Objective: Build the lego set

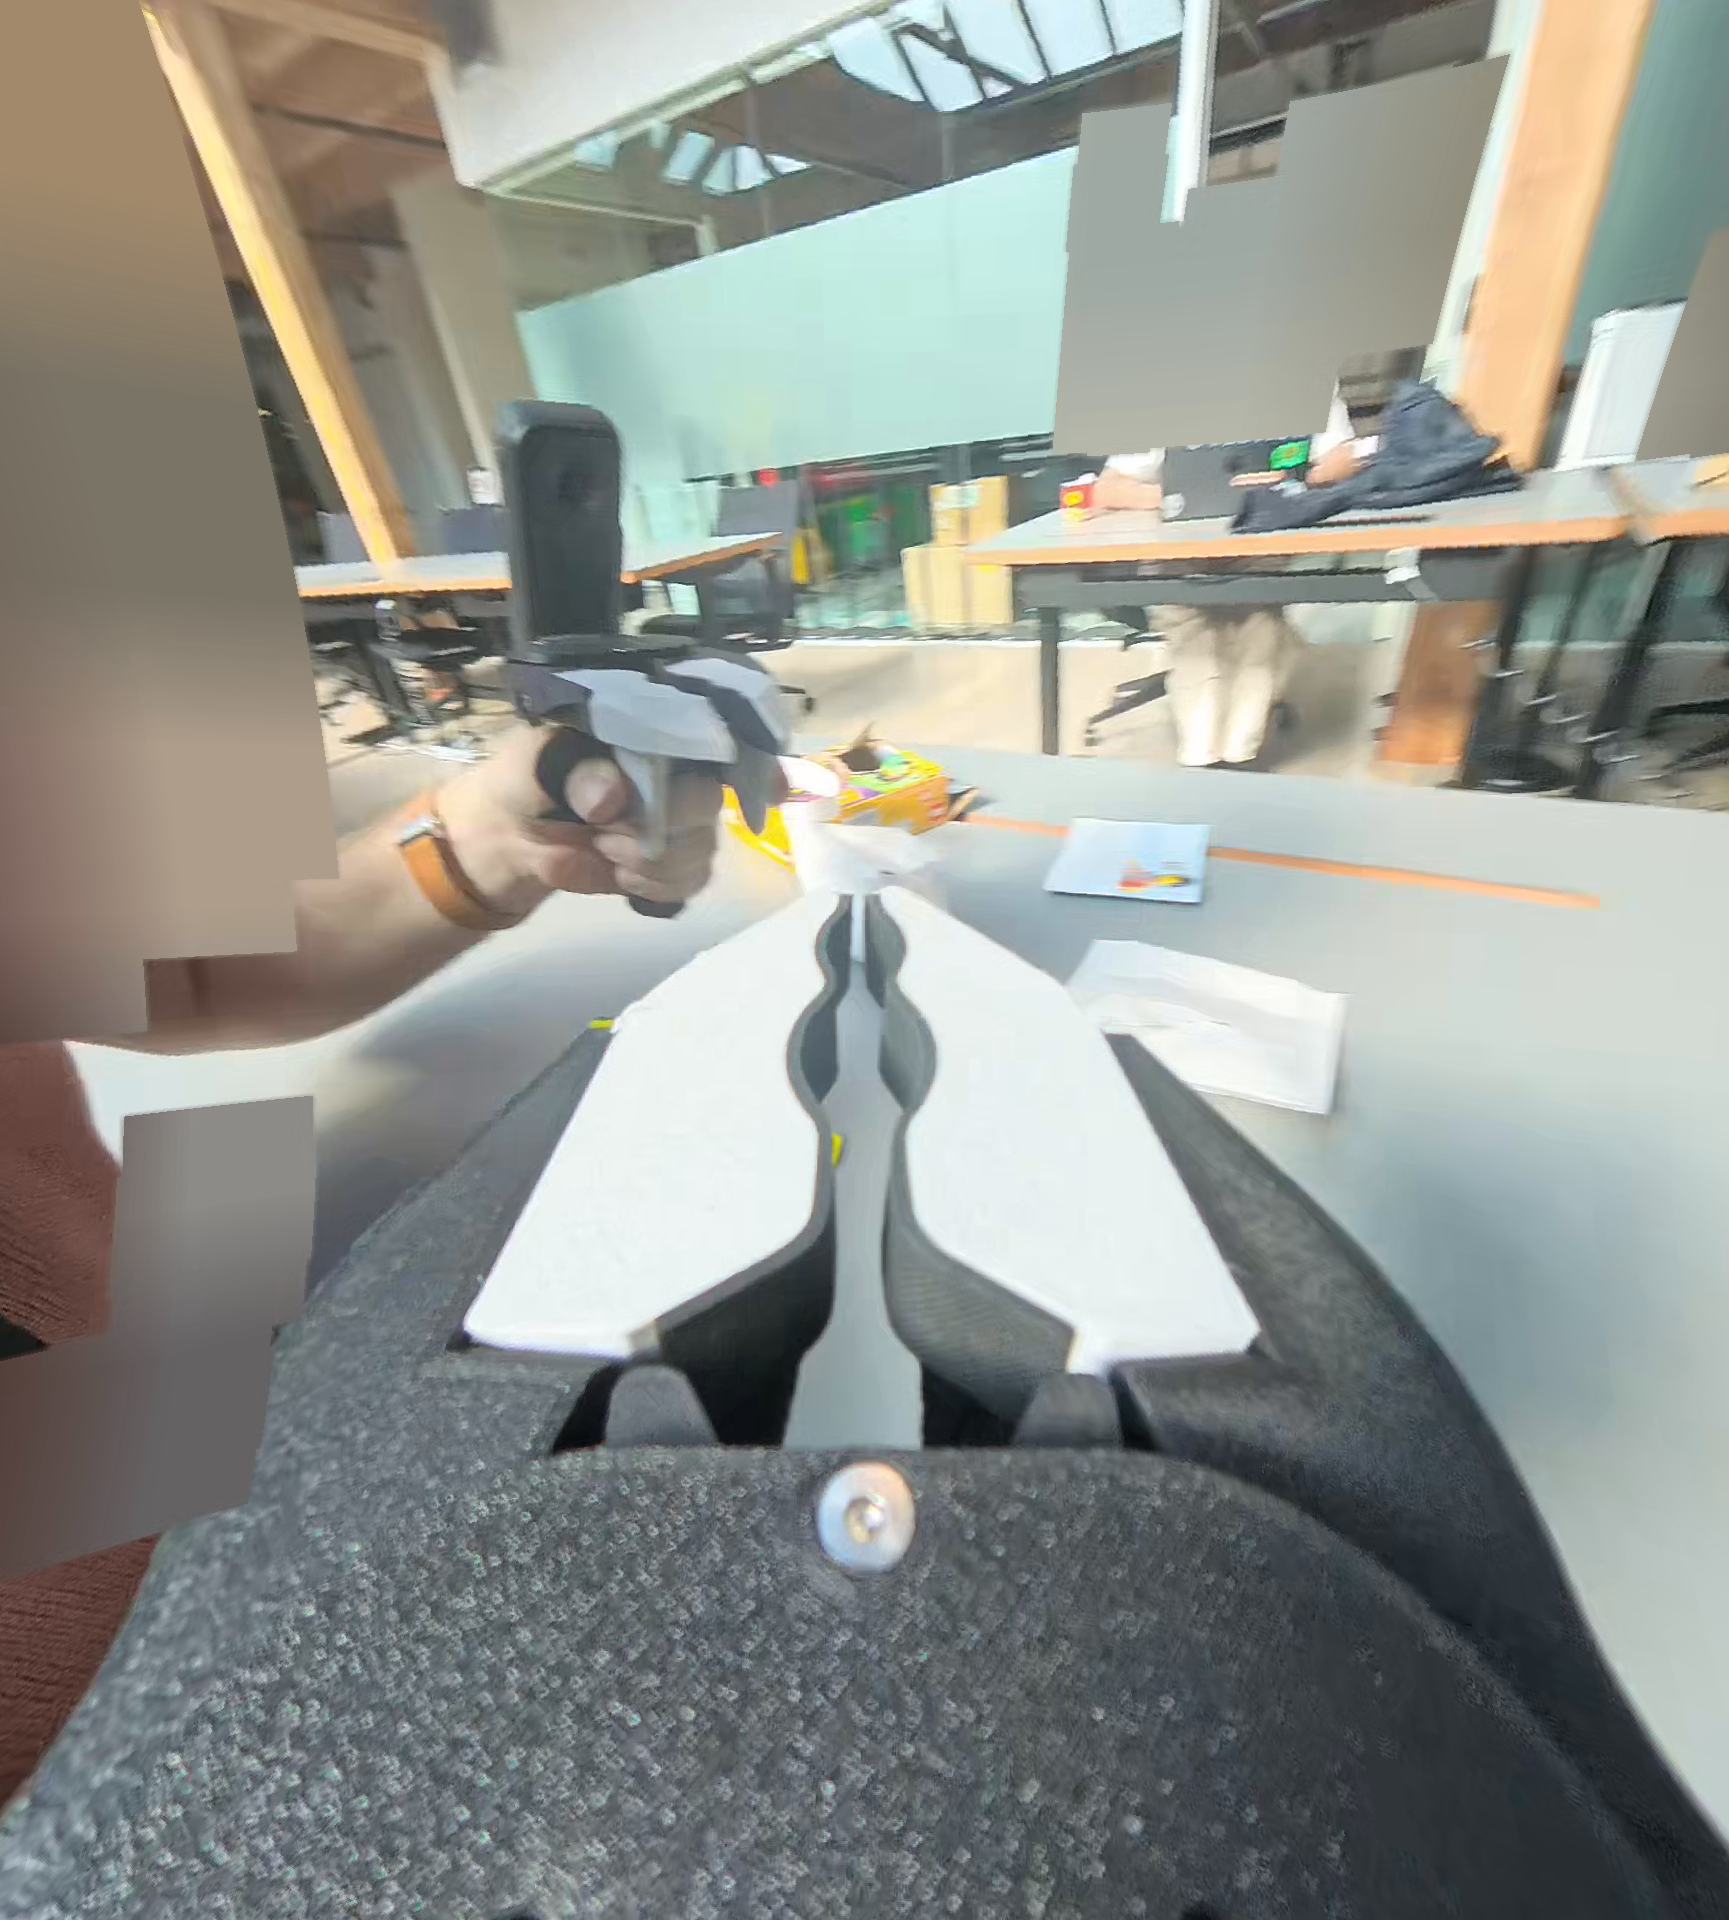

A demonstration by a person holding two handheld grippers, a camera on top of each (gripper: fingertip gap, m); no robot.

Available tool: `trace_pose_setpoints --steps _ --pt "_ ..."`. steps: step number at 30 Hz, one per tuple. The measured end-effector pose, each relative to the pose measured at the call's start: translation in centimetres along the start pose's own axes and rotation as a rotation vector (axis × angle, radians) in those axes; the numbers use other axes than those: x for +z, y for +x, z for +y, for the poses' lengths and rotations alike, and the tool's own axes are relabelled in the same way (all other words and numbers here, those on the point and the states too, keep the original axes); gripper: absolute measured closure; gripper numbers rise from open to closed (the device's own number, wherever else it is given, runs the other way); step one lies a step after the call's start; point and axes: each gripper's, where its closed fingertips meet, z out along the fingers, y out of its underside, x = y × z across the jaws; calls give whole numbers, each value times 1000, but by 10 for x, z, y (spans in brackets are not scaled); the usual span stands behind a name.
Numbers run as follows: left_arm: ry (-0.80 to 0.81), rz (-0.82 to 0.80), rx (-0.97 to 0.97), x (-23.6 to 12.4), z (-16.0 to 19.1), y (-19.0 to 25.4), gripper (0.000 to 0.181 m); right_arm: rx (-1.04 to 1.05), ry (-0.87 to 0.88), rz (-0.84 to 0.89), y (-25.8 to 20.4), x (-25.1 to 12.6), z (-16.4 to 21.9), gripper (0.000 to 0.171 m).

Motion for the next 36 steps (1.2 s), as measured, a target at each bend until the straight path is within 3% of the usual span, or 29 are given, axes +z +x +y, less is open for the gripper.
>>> trace_pose_setpoints --steps 1,2,5,8,18,24,26,30,34,36 --pt "-10 60 -48 17 4 -1 164 62 -28 -59 -1 22 9 149" --pt "0 121 -110 26 3 -1 161 98 -50 -98 0 38 16 147" --pt "58 156 -164 28 -1 -7 165 119 -4 -144 1 53 11 159" --pt "77 180 -168 25 -2 0 181 72 13 -118 2 56 4 166" --pt "76 192 -141 34 -2 9 181 31 20 -137 5 73 -20 171" --pt "182 94 -35 2 -101 -49 181 101 -44 -118 0 48 31 171" --pt "147 110 -42 8 -89 -44 181 135 0 -111 5 47 25 171" --pt "81 198 -138 41 -23 -9 181 68 56 -123 20 73 -27 171" --pt "121 192 -168 41 -23 -14 181 42 32 -154 17 84 -33 171" --pt "128 155 -118 34 -48 -31 181 56 31 -155 12 77 -22 171"
